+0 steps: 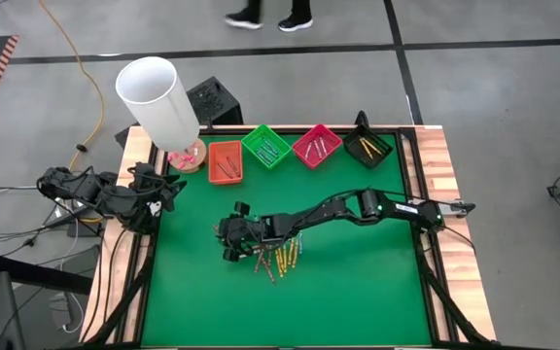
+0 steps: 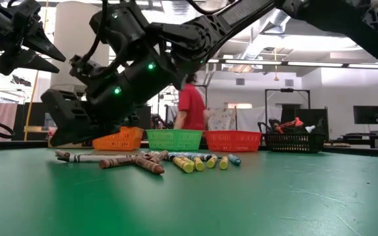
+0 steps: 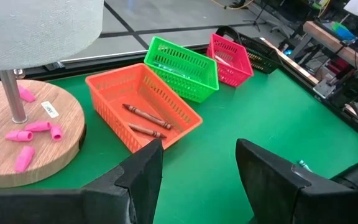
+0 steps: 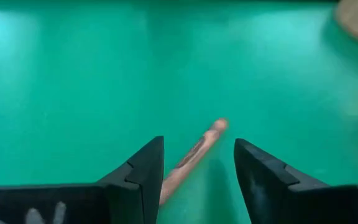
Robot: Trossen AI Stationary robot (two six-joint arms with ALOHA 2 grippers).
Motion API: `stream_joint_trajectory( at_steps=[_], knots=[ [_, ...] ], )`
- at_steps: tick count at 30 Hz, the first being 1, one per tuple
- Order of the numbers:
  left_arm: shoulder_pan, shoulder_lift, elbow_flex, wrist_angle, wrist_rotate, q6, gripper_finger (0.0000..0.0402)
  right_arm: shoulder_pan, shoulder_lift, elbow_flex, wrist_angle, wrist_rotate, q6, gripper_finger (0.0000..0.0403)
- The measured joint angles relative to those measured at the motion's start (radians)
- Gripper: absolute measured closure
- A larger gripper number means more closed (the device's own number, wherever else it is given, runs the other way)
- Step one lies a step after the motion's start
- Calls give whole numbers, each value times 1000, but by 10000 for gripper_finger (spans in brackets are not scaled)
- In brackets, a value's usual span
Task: Sort crayons
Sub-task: Put the brown crayon into the orange bin
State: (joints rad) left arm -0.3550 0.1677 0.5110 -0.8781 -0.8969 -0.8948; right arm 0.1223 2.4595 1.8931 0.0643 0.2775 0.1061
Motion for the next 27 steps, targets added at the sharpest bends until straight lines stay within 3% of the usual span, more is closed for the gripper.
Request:
stream_joint_trajectory(
  at_steps=[18,27],
  knots=[
    [0,0,0,1,0,0,210,-35,12,3,-128,-17,84,240],
    [0,0,0,1,0,0,210,-41,9,6,-220,-12,128,290]
  ],
)
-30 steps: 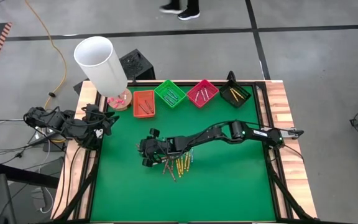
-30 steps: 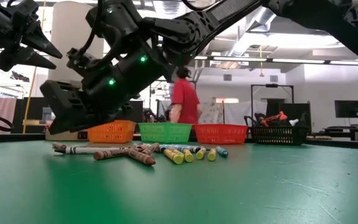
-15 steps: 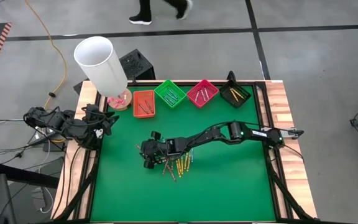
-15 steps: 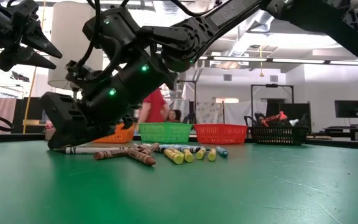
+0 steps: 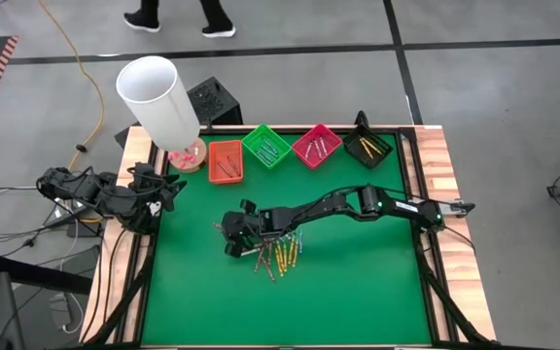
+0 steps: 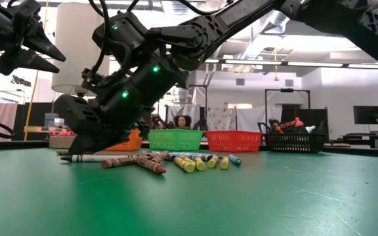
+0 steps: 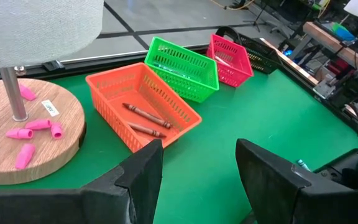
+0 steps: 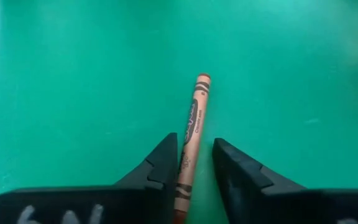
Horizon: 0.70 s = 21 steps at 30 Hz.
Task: Sort crayons
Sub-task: Put the brown crayon into the orange bin
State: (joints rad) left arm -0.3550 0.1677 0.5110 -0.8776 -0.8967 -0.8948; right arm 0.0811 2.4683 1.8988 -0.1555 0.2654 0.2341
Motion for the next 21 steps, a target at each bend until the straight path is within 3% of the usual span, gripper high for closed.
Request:
stream_joint_trajectory(
  at_steps=[12,21],
  knots=[
    [0,0,0,0,0,0,210,-1,1,-3,-5,6,4,391],
    [0,0,0,0,0,0,210,-1,0,-6,29,5,2,399]
  ],
)
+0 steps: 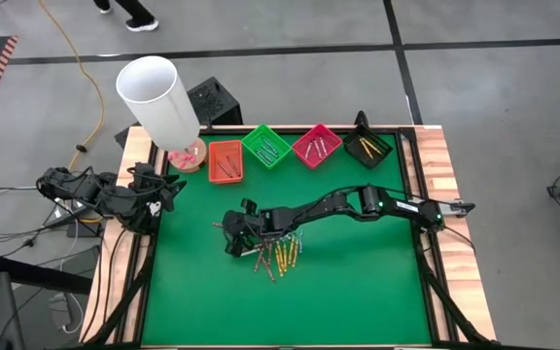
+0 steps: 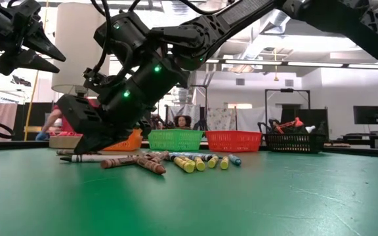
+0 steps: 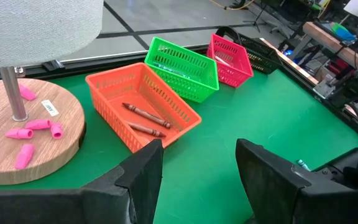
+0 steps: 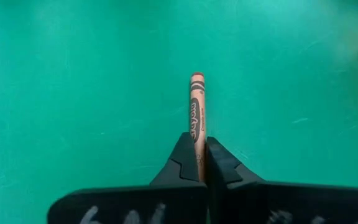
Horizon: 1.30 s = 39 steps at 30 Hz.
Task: Sort crayons
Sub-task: Put the brown crayon into the orange bin
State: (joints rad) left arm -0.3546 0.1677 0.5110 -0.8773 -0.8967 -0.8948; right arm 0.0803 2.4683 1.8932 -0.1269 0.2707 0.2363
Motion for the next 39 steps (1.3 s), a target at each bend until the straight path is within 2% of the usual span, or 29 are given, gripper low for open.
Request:
stream_joint_trajectory(
  at_steps=[22,39],
  knots=[
    [0,0,0,0,2,0,210,-79,11,133,-7,-9,-101,401],
    [0,0,0,-1,1,0,210,-157,6,291,-56,-3,-235,401]
  ],
)
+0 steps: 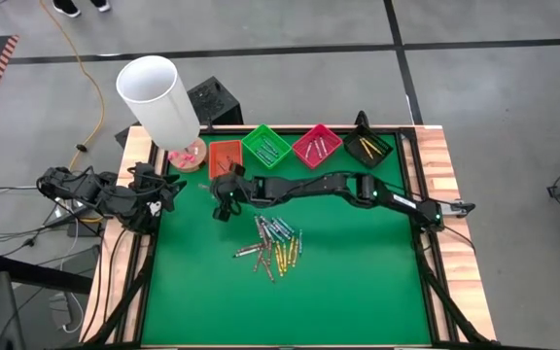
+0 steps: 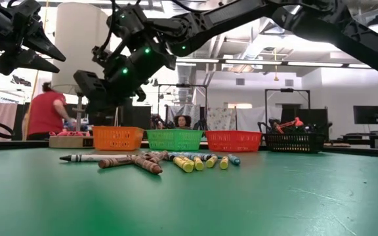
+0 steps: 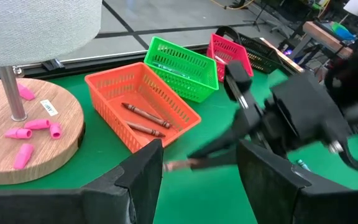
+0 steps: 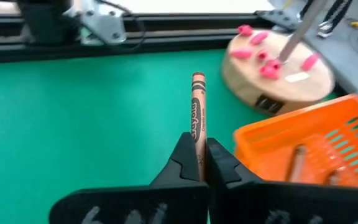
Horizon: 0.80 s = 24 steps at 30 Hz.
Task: Sort crayons
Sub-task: Put the brown crayon into the orange bin
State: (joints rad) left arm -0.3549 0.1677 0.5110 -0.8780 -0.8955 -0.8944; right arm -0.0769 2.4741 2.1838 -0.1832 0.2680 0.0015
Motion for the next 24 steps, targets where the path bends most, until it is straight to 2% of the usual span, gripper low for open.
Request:
stream_joint_trajectory(
  at_steps=[18,24],
  knots=[
    [0,0,0,-1,0,0,210,-131,-1,16,-28,64,11,401],
    [0,0,0,-1,0,0,210,-150,-1,16,-57,33,76,401]
  ],
)
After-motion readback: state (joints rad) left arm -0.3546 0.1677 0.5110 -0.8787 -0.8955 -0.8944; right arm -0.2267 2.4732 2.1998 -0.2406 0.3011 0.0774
